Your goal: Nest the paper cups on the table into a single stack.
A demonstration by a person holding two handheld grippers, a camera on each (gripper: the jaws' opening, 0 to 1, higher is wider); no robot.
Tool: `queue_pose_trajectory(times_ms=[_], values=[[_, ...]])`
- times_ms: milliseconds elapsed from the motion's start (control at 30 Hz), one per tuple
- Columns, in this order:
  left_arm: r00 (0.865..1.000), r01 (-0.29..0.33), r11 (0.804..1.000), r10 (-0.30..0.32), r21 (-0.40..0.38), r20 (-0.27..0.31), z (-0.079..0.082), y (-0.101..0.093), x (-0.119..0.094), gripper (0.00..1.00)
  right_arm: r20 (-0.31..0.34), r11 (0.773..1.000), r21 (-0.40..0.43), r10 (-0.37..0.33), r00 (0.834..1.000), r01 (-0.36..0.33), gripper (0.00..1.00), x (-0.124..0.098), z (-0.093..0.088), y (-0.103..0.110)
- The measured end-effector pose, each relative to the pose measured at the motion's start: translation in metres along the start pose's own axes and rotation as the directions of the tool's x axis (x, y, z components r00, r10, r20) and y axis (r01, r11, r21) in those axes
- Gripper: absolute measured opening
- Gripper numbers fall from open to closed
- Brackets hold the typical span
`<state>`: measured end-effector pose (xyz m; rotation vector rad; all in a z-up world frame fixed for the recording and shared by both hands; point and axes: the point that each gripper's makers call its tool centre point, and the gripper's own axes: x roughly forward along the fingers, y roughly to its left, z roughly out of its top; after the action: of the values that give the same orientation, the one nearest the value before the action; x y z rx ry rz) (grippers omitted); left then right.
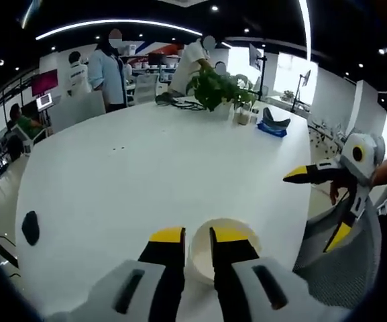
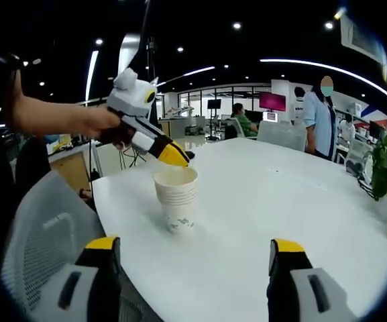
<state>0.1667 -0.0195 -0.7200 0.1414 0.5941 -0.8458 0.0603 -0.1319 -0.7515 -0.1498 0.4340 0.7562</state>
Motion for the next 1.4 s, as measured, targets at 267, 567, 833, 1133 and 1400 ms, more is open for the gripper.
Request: queue_pose_trajectory(times_ms=[267,567,833,1133,1400], values=[[0.999,0.037,0.999,-0.037,-0.007,0.012,-0.005,-0.005,-0.009,0.25,-0.006,1.0,-0.002,0.006,1.0,-0.006,0.92,0.0,-0.001,0.001],[0.996,0.09,0.996,-0.09,0.003,0.027,-0.012,-0.02,-0.004,0.4,-0.014,1.0,-0.003,0.01,1.0,-0.01,0.92,0.001,-0.003,0.002],[0.995,0.103,0.994,-0.103,0.041,0.002,-0.022,-0.02,0.003,0.45,-0.022,1.0,-0.001,0.013,1.0,-0.013,0.92,0.001,-0.005,0.002],[0.992,0.123,0.991,-0.124,0.048,0.007,-0.016,-0.024,0.007,0.48,-0.022,1.0,0.006,0.005,1.0,-0.005,0.92,0.001,-0.005,0.0],[0.988,0.146,0.981,-0.139,0.125,-0.061,-0.025,-0.028,0.013,0.48,-0.019,1.0,0.01,-0.001,1.0,0.001,0.92,0.001,-0.005,-0.002]])
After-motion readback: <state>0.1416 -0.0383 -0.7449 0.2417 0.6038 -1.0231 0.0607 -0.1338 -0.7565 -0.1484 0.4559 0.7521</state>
